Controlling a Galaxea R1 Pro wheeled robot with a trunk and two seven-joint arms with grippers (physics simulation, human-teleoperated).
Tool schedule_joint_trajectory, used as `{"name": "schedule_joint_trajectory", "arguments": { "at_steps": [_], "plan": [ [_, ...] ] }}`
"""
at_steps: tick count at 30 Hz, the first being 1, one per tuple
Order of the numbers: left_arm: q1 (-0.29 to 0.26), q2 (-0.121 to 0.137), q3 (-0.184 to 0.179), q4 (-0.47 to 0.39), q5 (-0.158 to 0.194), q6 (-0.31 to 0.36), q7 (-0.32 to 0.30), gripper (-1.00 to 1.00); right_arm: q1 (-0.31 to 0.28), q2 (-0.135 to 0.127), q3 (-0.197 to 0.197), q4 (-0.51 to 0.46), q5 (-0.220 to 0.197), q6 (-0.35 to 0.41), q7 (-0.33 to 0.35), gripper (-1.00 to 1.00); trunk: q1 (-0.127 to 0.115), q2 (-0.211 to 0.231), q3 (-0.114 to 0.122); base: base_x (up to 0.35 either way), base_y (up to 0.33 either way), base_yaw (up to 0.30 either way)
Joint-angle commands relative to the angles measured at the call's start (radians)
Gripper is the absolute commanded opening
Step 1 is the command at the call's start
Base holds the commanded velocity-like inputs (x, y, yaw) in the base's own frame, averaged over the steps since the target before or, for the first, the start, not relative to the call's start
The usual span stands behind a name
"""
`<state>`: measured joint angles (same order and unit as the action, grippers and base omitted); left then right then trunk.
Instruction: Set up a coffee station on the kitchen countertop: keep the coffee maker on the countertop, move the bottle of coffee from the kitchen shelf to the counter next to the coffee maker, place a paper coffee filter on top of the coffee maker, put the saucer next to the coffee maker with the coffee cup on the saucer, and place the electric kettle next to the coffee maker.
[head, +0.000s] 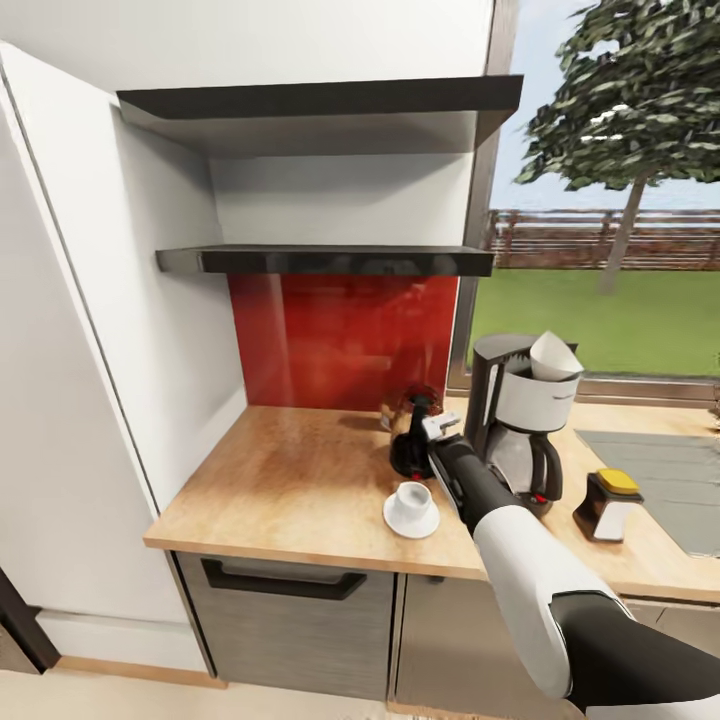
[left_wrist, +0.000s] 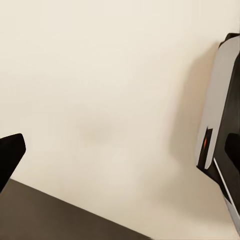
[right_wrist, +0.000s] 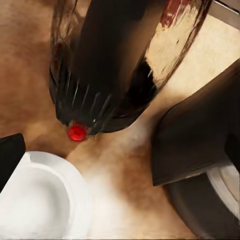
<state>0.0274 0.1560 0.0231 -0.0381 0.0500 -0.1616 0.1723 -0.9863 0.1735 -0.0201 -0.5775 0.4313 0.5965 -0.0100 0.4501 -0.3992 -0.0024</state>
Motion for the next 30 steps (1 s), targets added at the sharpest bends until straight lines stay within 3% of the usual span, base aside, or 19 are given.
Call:
{"name": "schedule_joint_trajectory", "arguments": {
  "at_steps": [1,3,6,9,12,19,23,25,28,30],
  "plan": [
    [0.0,0.0,0.002,-0.002,0.005,-0.004,0.0,1.0,0.0,0.001,-0.002,0.001,0.002,0.001,-0.001,1.0,0.0,-0.001,0.0,-0.286,0.034,0.0],
    [-0.001,-0.001,0.002,-0.003,0.005,-0.009,0.0,1.0,0.0,0.001,-0.002,0.005,0.002,-0.016,-0.001,1.0,0.0,-0.001,0.0,-0.303,0.05,0.0],
    [-0.002,0.0,0.001,-0.008,0.006,-0.026,0.0,1.0,0.005,0.001,-0.003,0.011,0.001,-0.12,-0.001,1.0,0.0,-0.001,0.0,-0.306,0.057,0.0],
    [-0.003,0.002,0.001,-0.022,0.006,-0.05,0.0,1.0,0.041,0.001,-0.003,0.014,0.002,-0.345,-0.003,1.0,0.0,-0.001,0.0,-0.145,0.023,0.0],
    [-0.003,0.0,0.002,-0.031,0.006,-0.057,0.0,1.0,0.074,0.001,-0.003,0.015,0.003,-0.524,-0.011,1.0,0.0,-0.001,0.0,-0.048,0.007,0.0],
    [-0.003,-0.001,0.002,-0.034,0.007,-0.061,-0.006,1.0,0.16,0.001,-0.003,0.058,-0.018,-0.905,-0.151,1.0,0.0,-0.001,0.0,-0.007,0.001,0.0],
    [-0.003,0.0,0.002,-0.034,0.007,-0.06,-0.008,1.0,0.187,0.001,-0.004,0.176,-0.026,-1.162,-0.219,1.0,0.0,-0.001,0.0,0.0,0.0,0.0],
    [-0.003,0.0,0.002,-0.034,0.006,-0.06,-0.008,1.0,0.191,0.001,-0.004,0.239,-0.027,-1.243,-0.246,1.0,0.0,-0.001,0.0,0.0,0.0,0.0],
    [-0.002,-0.001,0.001,-0.033,0.005,-0.059,-0.008,1.0,0.195,0.001,-0.004,0.356,-0.027,-1.392,-0.32,1.0,0.0,-0.001,0.0,0.0,0.0,0.0],
    [-0.002,-0.001,0.001,-0.033,0.005,-0.059,-0.009,1.0,0.2,0.001,-0.004,0.454,-0.027,-1.538,-0.399,1.0,0.0,-0.001,0.0,0.0,0.0,0.0]
  ]
}}
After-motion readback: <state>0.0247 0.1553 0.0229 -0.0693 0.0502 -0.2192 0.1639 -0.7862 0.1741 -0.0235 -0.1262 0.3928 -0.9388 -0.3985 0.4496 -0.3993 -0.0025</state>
